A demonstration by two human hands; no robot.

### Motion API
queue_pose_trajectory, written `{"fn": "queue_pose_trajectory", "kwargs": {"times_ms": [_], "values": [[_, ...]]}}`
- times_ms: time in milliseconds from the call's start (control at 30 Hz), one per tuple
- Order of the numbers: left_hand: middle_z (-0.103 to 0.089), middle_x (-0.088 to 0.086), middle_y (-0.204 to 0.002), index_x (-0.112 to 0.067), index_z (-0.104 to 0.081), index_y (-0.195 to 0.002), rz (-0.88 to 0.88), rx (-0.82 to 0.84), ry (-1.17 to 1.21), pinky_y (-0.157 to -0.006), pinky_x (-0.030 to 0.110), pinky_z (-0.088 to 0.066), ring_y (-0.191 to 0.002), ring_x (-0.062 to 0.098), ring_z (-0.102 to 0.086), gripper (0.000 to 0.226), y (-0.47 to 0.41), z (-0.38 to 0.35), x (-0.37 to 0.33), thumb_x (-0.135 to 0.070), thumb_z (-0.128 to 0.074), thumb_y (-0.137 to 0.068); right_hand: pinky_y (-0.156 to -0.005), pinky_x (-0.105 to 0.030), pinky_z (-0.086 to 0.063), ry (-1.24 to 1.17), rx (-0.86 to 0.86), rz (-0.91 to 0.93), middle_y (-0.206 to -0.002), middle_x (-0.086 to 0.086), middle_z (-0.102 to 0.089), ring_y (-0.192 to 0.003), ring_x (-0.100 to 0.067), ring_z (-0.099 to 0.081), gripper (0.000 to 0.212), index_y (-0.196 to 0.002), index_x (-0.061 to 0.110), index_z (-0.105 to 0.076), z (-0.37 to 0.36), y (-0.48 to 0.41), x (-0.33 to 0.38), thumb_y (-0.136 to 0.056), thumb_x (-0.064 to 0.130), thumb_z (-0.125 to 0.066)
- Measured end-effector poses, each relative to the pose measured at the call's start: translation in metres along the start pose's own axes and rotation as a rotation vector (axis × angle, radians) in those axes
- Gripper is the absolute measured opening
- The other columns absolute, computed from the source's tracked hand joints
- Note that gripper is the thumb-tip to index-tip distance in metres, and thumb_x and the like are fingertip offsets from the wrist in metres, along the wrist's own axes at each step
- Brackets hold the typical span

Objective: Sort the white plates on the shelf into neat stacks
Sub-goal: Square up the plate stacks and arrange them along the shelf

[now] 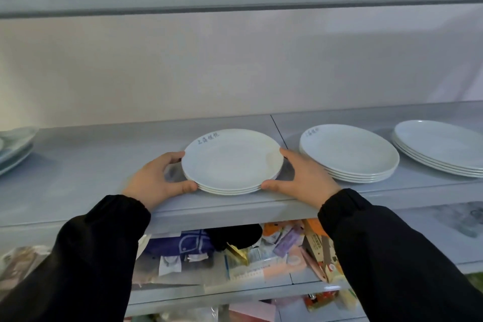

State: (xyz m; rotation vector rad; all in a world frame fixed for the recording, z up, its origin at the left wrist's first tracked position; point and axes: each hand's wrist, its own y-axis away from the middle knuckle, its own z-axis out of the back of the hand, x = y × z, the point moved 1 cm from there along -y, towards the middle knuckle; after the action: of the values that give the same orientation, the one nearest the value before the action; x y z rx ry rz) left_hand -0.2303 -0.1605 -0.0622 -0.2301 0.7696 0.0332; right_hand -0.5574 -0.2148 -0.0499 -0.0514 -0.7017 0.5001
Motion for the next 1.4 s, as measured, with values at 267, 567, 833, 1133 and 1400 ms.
{"fn": "queue_pose_trajectory", "kwargs": {"times_ms": [267,567,833,1133,1400], "values": [[-0.049,-0.034,-0.128,-0.060,-0.041,-0.123,-0.060,0.085,0.028,-0.102,0.019,-0.033,-0.122,-0.011,-0.043,0.093,-0.001,-0.002,-0.005,-0.090,-0.067,-0.039,-0.091,-0.022,-0.036,-0.055,0.019,0.017,-0.135,0.019,-0.051,-0.117,0.000,-0.044,0.089,-0.143,0.037,-0.039,-0.001,-0.003,-0.005,-0.068,0.064,-0.077],[-0.029,-0.008,-0.159,-0.062,-0.009,-0.143,-0.054,0.175,-0.203,-0.122,0.042,-0.002,-0.150,0.014,-0.013,0.103,-0.005,-0.006,-0.001,-0.101,-0.038,-0.052,-0.095,-0.022,-0.033,0.017,0.024,-0.004,-0.141,0.012,-0.048,-0.129,-0.009,-0.043,0.100,-0.149,0.026,-0.034,-0.001,-0.001,-0.008,-0.068,0.068,-0.073],[-0.026,-0.010,-0.160,-0.046,-0.013,-0.152,-0.072,0.131,-0.183,-0.122,0.040,-0.003,-0.150,0.013,-0.015,0.112,-0.007,-0.008,0.008,-0.099,-0.040,-0.057,-0.091,-0.015,-0.028,0.003,-0.013,0.037,-0.123,0.022,-0.038,-0.114,0.003,-0.036,0.094,-0.147,0.025,-0.034,0.001,-0.001,-0.003,-0.071,0.054,-0.081],[-0.029,-0.032,-0.141,-0.069,-0.012,-0.134,-0.119,0.133,-0.152,-0.120,0.047,-0.019,-0.143,0.016,-0.032,0.076,-0.004,-0.006,0.001,-0.088,-0.044,-0.067,-0.098,-0.029,-0.044,-0.029,0.014,-0.006,-0.133,0.016,-0.054,-0.119,-0.007,-0.050,0.097,-0.143,0.036,-0.038,-0.002,-0.004,-0.007,-0.061,0.072,-0.076],[-0.042,-0.017,-0.151,-0.056,-0.016,-0.147,-0.146,0.143,-0.164,-0.116,0.052,-0.026,-0.138,0.012,-0.039,0.084,-0.008,-0.008,0.007,-0.085,-0.045,-0.074,-0.099,-0.030,-0.043,-0.001,0.025,-0.003,-0.135,0.013,-0.053,-0.121,-0.009,-0.049,0.099,-0.144,0.033,-0.037,-0.003,-0.004,-0.007,-0.061,0.072,-0.075]]}}
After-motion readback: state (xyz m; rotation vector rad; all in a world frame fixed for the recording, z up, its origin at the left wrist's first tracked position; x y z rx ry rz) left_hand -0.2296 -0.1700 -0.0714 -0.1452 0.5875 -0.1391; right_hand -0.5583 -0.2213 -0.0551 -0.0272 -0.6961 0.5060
